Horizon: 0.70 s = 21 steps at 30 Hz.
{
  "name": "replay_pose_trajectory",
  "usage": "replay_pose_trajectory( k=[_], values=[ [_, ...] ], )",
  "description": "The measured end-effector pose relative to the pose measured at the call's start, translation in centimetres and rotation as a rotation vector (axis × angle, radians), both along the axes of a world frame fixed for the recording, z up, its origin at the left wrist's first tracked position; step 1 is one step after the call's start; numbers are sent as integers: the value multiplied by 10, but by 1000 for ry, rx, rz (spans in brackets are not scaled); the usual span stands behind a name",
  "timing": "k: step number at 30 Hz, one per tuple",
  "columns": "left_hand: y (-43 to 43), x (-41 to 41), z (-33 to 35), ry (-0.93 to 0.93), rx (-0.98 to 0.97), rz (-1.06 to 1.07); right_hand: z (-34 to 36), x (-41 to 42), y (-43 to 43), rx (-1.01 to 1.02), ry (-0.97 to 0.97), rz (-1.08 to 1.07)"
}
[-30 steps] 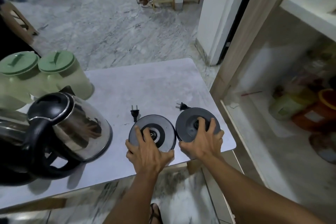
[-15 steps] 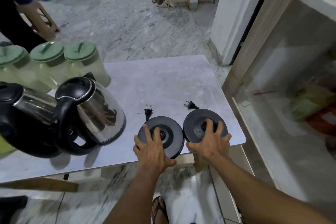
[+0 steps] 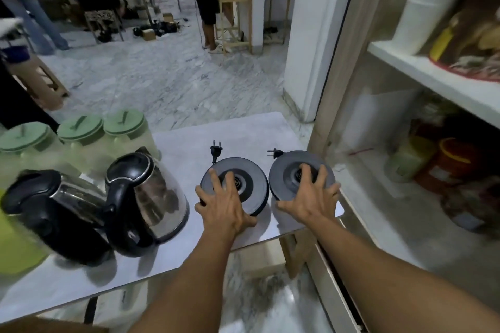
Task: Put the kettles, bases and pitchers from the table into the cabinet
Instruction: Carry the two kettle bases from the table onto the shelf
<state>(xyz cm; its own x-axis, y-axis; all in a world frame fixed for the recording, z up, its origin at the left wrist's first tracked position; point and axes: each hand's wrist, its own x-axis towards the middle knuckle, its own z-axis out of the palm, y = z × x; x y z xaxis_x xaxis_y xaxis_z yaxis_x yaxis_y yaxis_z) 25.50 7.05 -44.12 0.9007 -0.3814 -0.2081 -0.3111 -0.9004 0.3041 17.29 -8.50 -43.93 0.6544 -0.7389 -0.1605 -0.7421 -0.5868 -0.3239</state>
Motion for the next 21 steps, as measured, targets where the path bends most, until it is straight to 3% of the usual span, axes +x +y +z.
replay_pose_trajectory(
  k=[11,21],
  values=[
    [11,-17,137,-177,-219,-475,138,-92,78,-236,-159,-491],
    [-7,-187,230,-206,-417,-979,232,-282,136,-431,-123,-942]
  ],
)
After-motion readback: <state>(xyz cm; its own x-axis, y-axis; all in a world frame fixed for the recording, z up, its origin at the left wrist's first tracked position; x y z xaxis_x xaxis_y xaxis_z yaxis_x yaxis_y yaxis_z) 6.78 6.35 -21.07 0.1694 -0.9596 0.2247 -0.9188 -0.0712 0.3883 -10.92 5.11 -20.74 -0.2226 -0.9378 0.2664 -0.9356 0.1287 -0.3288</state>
